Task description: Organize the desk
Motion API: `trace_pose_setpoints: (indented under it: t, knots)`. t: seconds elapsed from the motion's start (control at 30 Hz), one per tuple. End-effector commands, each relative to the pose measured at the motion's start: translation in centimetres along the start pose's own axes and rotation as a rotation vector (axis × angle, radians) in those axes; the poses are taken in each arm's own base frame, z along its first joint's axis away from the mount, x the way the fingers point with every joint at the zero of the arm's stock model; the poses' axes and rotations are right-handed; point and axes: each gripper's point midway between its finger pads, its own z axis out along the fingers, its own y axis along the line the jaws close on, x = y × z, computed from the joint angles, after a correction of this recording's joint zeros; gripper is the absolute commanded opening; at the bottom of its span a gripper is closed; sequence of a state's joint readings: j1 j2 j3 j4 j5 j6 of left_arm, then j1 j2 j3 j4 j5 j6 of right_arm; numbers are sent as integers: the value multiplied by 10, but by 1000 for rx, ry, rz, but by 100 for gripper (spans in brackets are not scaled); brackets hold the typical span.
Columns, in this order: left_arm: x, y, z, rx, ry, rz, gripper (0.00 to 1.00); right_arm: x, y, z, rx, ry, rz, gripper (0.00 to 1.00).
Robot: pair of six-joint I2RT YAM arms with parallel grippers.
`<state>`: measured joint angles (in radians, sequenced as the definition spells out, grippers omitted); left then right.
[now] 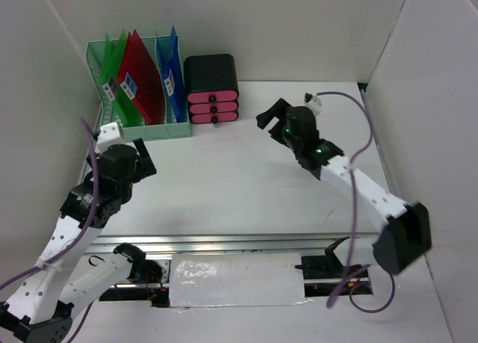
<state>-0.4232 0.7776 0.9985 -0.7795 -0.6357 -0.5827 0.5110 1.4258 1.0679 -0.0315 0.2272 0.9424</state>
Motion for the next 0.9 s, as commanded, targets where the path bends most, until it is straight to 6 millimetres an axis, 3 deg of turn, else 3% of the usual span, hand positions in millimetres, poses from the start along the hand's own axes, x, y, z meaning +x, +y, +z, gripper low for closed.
trace_pose_setpoints:
  t: [0.0,0.03,0.07,0.1,0.13,0.17,0.27,0.33,0.37,0.53,0.7,0.87]
  knots:
    - [-55,17,-32,-44,-146,-146,100,-34,-50,-76,224,-47,-343,91]
    - [-63,20,-39,-45,-163,-165,100,-61,-35,-112,183,-123,-339,91]
    - [-77,21,-50,-32,-190,-189,99,-65,-46,-136,222,-105,-390,92]
    - [-79,25,-55,-35,-191,-172,100,-74,-46,-156,219,-127,-393,92]
    - [-84,28,-62,-23,-207,-169,99,-95,-34,-194,157,-198,-372,94]
    - [-87,31,-67,-19,-218,-162,100,-98,-40,-215,153,-194,-405,100]
    - [-95,45,-88,7,-271,-138,100,-113,-36,-287,41,-245,-395,100]
    - [-91,54,-100,33,-294,-116,100,-120,-34,-321,-17,-271,-398,100]
    - [-84,58,-100,26,-285,-101,100,-116,-43,-340,-36,-266,-401,100]
    - [-66,83,-115,35,-331,-122,100,-116,-60,-382,-60,-282,-417,100]
    - [-62,94,-129,58,-359,-175,100,-118,-77,-394,-26,-308,-434,100]
    - [-65,95,-129,42,-353,-158,99,-121,-69,-398,-63,-326,-424,100]
